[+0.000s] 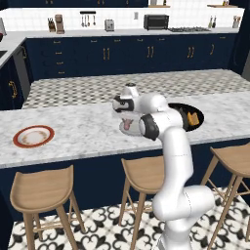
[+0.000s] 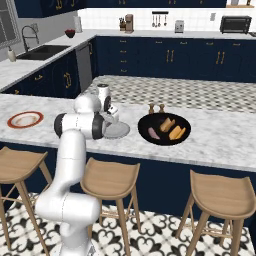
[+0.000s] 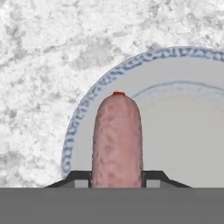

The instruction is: Place one bun and one sausage from the bowl on each plate.

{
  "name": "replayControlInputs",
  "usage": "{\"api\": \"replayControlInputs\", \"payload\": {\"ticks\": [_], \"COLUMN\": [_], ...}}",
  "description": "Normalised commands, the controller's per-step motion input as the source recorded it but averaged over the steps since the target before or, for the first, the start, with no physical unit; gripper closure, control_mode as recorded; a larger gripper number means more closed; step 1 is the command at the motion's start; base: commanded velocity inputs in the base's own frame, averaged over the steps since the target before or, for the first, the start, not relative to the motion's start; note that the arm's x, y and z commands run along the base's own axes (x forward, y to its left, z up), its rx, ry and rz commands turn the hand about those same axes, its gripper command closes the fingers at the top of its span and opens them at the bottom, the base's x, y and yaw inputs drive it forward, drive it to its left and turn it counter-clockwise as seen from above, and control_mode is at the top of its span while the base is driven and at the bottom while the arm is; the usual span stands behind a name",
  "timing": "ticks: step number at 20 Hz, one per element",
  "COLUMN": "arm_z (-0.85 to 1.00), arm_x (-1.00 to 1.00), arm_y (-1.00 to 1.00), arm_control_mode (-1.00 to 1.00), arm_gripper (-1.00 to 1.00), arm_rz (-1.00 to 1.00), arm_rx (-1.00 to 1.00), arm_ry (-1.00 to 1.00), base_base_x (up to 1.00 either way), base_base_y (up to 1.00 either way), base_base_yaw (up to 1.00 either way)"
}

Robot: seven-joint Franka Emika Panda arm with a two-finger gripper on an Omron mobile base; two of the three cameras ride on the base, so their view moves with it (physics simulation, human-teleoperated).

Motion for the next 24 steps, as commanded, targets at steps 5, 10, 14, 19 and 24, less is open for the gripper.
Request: {"api": "replayControlInputs", "payload": {"ticks": [5, 10, 14, 19, 24], "arm_z": [-0.01, 0.24, 0.79, 0.64, 0.06], "arm_x": [-0.33, -0.78, -1.00, -0.49, 0.00], "arm_y": [-0.32, -0.35, -0.61, -0.94, -1.00], "arm_control_mode": [-1.00, -1.00, -1.00, -1.00, -1.00], "arm_gripper": [-1.00, -1.00, -1.00, -1.00, -1.00], "arm_rz": [-0.01, 0.00, 0.00, -0.01, -0.09], "arm_rx": [0.00, 0.00, 0.00, 0.00, -0.01], "arm_ry": [0.06, -0.05, -0.27, -0.16, 0.00], "base_base_x": [0.00, 0.00, 0.00, 0.00, 0.00], "base_base_y": [0.00, 0.00, 0.00, 0.00, 0.00], "base_base_yaw": [0.00, 0.00, 0.00, 0.00, 0.00]}}
